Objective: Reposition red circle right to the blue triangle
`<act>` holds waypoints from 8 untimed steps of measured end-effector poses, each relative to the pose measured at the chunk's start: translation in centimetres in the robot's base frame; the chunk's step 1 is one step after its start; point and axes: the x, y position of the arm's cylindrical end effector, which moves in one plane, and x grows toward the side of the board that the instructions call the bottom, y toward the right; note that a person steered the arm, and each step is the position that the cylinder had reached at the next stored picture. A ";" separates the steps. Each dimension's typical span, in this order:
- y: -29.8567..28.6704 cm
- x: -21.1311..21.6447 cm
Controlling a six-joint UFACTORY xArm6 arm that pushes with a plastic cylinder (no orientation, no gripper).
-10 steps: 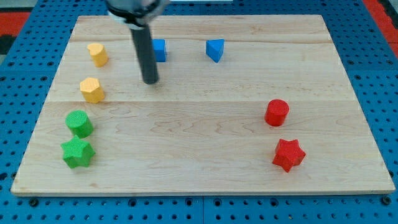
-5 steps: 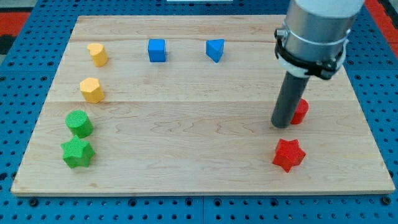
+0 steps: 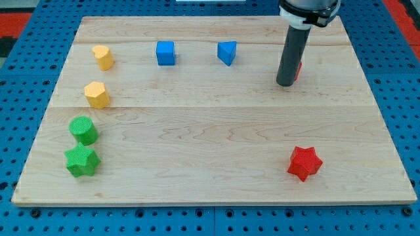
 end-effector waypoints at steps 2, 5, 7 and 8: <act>0.5 2.5; 1.2 -5.3; 8.1 6.7; 9.3 13.3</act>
